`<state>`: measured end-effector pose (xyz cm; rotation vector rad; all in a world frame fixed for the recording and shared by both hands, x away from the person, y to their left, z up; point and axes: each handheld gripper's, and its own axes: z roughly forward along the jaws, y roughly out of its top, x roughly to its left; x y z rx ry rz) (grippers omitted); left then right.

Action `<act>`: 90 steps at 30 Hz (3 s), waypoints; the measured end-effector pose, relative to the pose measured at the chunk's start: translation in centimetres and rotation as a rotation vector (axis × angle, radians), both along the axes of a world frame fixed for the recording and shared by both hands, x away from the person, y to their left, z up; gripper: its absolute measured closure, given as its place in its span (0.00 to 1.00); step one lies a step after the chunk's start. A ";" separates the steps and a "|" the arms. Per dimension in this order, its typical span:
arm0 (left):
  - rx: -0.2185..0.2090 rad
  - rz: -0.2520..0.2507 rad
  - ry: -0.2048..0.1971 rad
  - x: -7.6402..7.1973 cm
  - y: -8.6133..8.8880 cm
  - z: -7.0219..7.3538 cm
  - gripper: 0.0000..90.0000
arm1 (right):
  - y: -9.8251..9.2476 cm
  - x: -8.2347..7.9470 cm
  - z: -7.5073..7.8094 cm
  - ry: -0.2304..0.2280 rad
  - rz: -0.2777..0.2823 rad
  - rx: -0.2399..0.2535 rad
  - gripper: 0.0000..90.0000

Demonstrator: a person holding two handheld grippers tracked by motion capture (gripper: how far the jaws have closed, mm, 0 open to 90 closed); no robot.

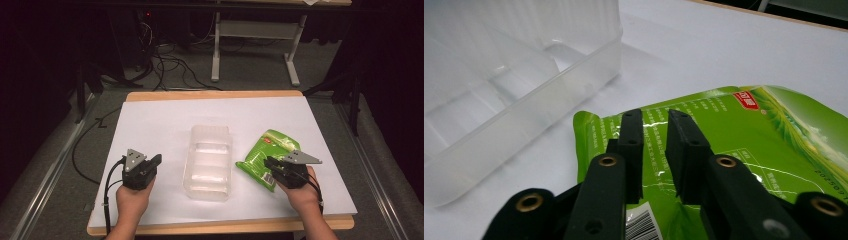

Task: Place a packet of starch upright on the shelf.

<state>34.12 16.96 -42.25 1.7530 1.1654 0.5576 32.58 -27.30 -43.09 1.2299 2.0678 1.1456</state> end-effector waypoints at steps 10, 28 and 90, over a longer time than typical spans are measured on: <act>0.018 -0.033 0.038 0.3 -0.4 -1.5 1.00 | -0.8 0.2 0.0 0.005 -0.014 0.028 0.78; 0.075 -0.182 0.157 -2.1 -6.2 -3.8 1.00 | -5.9 1.7 -0.3 0.014 -0.175 0.047 0.67; -0.034 -0.157 0.128 -0.9 -3.8 -2.0 0.81 | -4.1 2.9 1.8 -0.045 -0.080 0.324 0.96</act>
